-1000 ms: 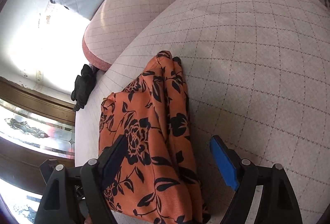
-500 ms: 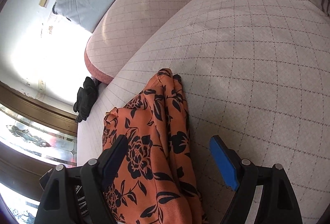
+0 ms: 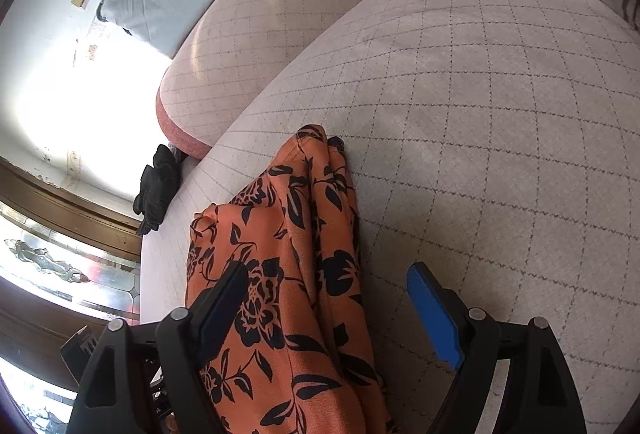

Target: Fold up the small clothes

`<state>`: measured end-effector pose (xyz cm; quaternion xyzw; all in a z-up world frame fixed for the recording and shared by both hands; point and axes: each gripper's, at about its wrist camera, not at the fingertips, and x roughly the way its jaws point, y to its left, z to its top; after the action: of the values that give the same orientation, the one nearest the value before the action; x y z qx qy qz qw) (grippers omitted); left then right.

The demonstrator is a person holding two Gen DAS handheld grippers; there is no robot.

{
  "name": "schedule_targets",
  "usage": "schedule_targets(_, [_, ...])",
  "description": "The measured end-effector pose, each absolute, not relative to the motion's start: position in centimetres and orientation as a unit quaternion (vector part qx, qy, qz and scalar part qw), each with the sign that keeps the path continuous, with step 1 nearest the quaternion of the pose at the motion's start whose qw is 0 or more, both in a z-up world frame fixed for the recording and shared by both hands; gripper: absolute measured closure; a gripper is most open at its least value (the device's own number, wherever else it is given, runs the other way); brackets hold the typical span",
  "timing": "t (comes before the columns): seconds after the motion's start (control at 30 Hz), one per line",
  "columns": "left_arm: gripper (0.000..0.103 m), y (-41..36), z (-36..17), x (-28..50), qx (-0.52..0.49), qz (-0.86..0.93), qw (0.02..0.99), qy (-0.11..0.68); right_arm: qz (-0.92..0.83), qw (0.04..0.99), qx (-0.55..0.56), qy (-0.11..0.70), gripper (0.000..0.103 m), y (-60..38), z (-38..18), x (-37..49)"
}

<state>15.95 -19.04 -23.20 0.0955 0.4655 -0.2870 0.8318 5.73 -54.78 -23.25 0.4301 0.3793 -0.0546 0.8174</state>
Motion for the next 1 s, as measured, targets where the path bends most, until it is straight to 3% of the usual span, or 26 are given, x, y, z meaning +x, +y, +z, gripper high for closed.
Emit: schedule_targets(1.0, [0.019, -19.26, -23.19, 15.91, 0.101, -0.287, 0.835, 0.459, -0.053, 0.822, 0.424, 0.375, 0.019, -54.41, -23.08, 5.78])
